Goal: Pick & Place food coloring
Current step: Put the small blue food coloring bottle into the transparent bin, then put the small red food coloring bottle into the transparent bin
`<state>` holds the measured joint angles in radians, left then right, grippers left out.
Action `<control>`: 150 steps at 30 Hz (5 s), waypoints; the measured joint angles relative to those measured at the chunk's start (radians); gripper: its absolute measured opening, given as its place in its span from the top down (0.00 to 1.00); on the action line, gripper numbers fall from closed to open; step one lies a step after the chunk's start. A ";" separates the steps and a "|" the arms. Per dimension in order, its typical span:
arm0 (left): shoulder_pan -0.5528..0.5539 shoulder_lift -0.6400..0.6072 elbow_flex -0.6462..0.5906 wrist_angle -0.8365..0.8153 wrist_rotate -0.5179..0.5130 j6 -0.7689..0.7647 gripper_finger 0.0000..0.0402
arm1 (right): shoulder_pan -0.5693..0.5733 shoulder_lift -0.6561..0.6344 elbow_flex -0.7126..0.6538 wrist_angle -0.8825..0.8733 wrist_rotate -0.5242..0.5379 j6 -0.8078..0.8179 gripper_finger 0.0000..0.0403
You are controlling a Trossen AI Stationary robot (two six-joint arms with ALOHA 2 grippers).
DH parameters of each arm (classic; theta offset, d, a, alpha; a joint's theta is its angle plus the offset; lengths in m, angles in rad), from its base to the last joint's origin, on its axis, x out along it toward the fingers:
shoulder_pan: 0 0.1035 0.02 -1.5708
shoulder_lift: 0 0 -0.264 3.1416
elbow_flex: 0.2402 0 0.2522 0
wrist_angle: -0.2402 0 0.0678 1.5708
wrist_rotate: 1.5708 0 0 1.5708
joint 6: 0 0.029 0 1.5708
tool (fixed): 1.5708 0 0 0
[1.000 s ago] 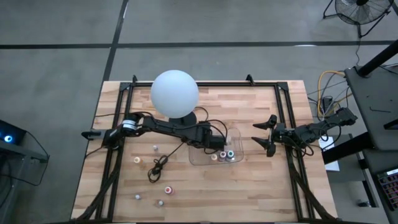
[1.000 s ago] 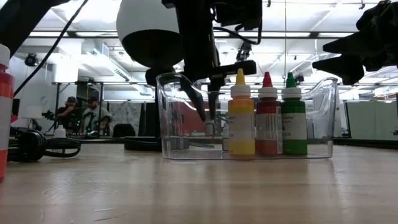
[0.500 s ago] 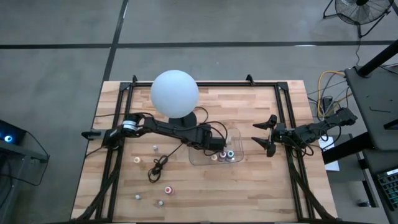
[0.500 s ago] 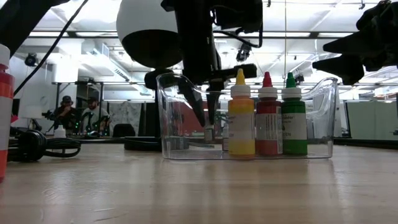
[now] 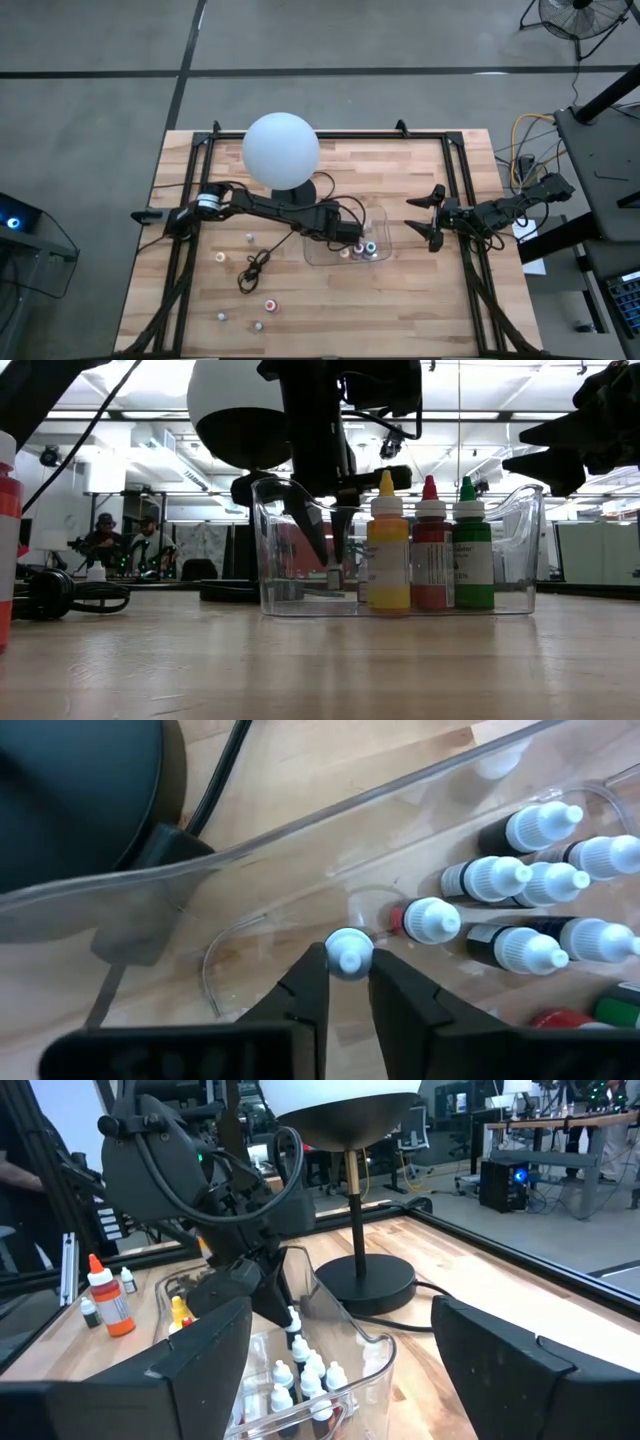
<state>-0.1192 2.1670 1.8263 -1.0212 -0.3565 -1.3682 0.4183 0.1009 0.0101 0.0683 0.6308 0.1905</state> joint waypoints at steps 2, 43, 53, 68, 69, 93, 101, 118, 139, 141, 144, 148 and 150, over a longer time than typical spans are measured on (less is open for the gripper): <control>0.000 0.000 0.000 0.000 0.000 0.002 0.88 | 0.000 0.000 0.000 0.000 0.000 0.000 0.26; -0.166 -0.275 0.001 -0.033 -0.089 0.299 0.52 | 0.000 -0.001 0.000 0.000 0.000 0.000 0.25; -0.263 -0.388 -0.012 -0.335 -0.113 0.334 0.52 | 0.000 -0.001 0.000 0.000 0.000 0.000 0.26; -0.340 -0.755 -0.590 -0.201 -0.139 0.221 0.52 | 0.000 0.000 0.000 0.000 0.000 0.000 0.24; -0.340 -0.774 -0.633 -0.176 -0.139 0.210 0.52 | 0.000 0.000 0.000 0.000 0.000 0.000 0.24; -0.251 -0.816 -1.077 0.079 -0.084 -0.050 0.52 | 0.000 0.000 0.000 0.000 0.000 0.000 0.26; -0.236 -0.760 -1.131 0.209 -0.005 -0.068 0.52 | 0.000 0.000 0.000 0.000 0.000 0.000 0.25; -0.235 -0.640 -1.052 0.186 0.036 -0.029 0.52 | 0.000 0.001 0.000 0.000 0.000 0.000 0.24; -0.235 -0.643 -1.053 0.156 0.038 -0.011 0.76 | 0.000 0.001 0.000 0.000 0.000 0.000 0.25; -0.235 -0.643 -1.053 0.157 0.039 0.001 0.81 | 0.000 0.000 0.000 0.000 0.000 0.000 0.26; -0.235 -0.644 -1.052 0.157 0.042 0.014 0.87 | 0.000 0.000 0.000 0.000 0.000 0.000 0.26; -0.235 -0.644 -1.052 0.159 0.047 0.032 0.90 | 0.000 0.000 0.000 0.000 0.000 0.000 0.25; -0.235 -0.650 -1.052 0.162 0.056 0.032 0.89 | 0.000 0.000 0.000 0.000 0.000 0.000 0.25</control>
<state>-0.3544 1.5170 0.7746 -0.8592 -0.3009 -1.3357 0.4179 0.1009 0.0101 0.0681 0.6305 0.1905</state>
